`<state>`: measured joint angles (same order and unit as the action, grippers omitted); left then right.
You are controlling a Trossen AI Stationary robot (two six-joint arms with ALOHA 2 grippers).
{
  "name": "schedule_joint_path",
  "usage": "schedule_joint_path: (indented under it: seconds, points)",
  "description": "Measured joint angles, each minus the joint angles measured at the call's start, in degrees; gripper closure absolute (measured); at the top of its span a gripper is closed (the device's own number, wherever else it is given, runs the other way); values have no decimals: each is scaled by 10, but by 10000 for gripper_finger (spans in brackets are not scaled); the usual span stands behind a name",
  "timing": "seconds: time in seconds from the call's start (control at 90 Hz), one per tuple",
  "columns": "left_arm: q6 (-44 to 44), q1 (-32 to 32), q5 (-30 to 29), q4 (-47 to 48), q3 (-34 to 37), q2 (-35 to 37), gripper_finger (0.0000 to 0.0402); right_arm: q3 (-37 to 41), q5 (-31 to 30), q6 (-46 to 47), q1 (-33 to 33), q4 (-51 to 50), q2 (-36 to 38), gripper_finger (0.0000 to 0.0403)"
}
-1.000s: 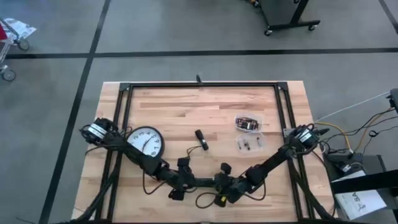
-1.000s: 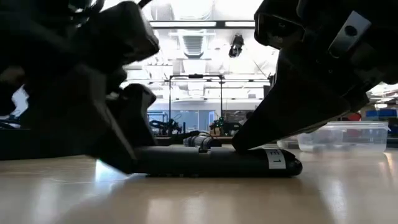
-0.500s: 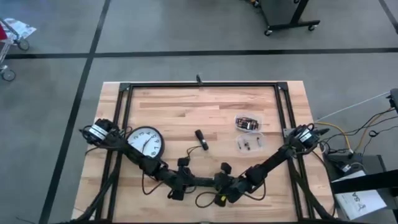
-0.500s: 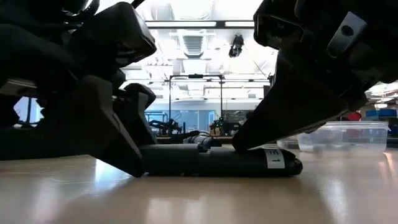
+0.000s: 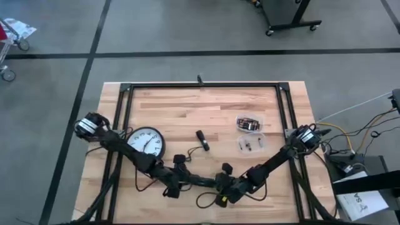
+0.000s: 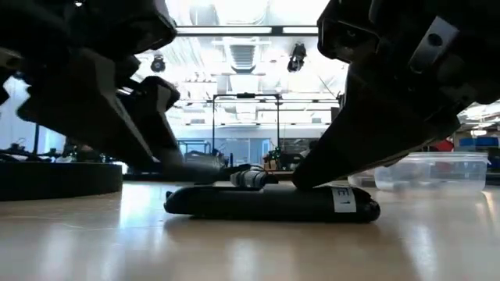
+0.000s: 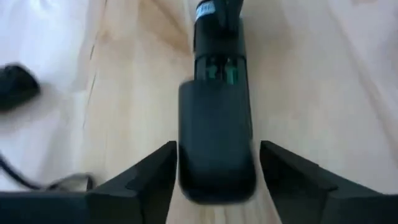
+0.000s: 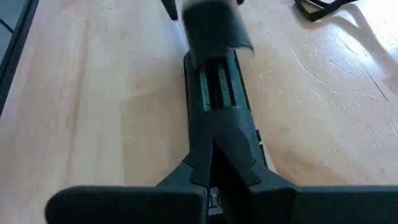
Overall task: Insert battery
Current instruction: Remove the black cover of the remote’s battery compartment
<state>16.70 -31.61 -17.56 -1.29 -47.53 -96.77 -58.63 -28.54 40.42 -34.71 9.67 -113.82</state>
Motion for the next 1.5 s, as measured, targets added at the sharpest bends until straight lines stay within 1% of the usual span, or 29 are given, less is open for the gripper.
schedule_joint_path:
  seconds: [0.089, 0.233, 0.3, 0.422, 0.522, 0.644, 0.778, 0.822, 0.878, 0.989, 1.056, 1.111, 1.2, 1.311, 1.422, 1.5]
  points:
    - [14, -3, 7, 3, 18, 4, 188, 0, 4, -6, 0, -9, 7, 403]
    - [40, -5, 27, 2, 41, 4, 214, 1, 11, -8, 0, -34, 25, 403]
    - [45, -6, 36, 2, 47, 4, 228, -4, 10, -6, 0, -61, 31, 403]
    - [48, -6, 31, 0, 51, 5, 249, -28, 9, 3, 0, -140, 43, 403]
    - [46, -6, -14, -25, 51, 5, 262, -54, 6, 3, 0, -187, 45, 403]
    - [10, -3, -78, -79, 54, 1, 273, -87, 6, -10, 0, -228, 47, 403]
    - [-6, 7, -167, -90, 56, 0, 283, -123, 7, -19, 0, -279, 47, 403]
    - [-6, 11, -178, -91, 57, 0, 286, -137, 7, -15, 0, -309, 49, 403]
    - [-9, 14, -160, -91, 57, 1, 289, -156, 9, -9, 0, -351, 50, 403]
    - [-26, 10, -42, -90, 53, 1, 293, -191, 30, 1, 0, -433, 50, 403]
    - [-22, -1, -3, -96, 51, 1, 295, -202, 37, 1, 0, -442, 51, 403]
    - [-23, -14, 3, -102, 51, 1, 297, -207, 42, 1, 0, -442, 51, 403]
    - [-26, -29, -9, -111, 52, -6, 302, -211, 48, 1, 1, -442, 51, 403]
    - [-20, -30, -9, -119, 52, -28, 303, -212, 48, 1, 2, -441, 51, 403]
    - [-18, -24, 27, -148, 51, -57, 304, -212, 50, 1, 2, -441, 51, 403]
    - [-28, -16, 36, -166, 46, -72, 304, -212, 51, 1, 2, -442, 51, 403]
